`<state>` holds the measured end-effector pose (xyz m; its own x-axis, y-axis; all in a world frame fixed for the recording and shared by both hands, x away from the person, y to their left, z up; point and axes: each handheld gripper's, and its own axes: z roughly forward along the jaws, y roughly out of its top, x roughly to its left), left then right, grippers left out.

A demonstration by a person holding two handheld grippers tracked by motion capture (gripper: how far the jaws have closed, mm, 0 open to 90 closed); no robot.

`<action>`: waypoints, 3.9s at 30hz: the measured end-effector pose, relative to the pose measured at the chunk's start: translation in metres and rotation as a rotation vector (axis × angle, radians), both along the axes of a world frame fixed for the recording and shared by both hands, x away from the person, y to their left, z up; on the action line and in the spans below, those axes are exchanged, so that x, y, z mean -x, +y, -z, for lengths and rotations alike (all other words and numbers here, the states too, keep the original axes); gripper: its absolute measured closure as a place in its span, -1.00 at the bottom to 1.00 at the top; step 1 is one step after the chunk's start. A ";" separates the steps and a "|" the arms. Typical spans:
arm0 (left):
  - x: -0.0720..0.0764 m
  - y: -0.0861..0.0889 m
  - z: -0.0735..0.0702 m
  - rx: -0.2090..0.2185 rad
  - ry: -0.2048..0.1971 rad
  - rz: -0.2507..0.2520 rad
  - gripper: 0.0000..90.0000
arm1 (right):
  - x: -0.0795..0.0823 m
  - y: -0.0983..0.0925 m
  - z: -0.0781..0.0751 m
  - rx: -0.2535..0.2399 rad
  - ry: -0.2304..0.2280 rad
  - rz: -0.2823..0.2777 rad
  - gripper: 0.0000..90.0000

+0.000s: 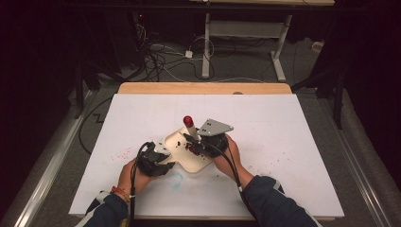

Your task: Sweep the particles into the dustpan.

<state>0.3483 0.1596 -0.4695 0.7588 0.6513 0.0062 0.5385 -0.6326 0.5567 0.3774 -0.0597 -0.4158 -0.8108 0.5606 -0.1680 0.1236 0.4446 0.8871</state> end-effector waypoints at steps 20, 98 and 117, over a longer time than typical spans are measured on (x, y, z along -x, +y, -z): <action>0.003 0.018 0.002 -0.003 -0.005 0.000 0.41 | 0.006 -0.017 -0.016 -0.072 -0.055 -0.041 0.57; 0.066 -0.007 0.007 -0.051 0.025 0.084 0.41 | 0.049 -0.086 -0.008 0.039 -0.048 0.181 0.57; 0.055 -0.015 0.007 -0.031 0.041 0.072 0.41 | 0.070 -0.037 -0.005 0.013 -0.039 0.011 0.57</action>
<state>0.2934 0.1450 -0.4764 0.8036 0.5951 -0.0066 0.5129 -0.6869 0.5148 0.3075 -0.0970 -0.4106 -0.7971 0.5674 -0.2066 0.0945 0.4552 0.8854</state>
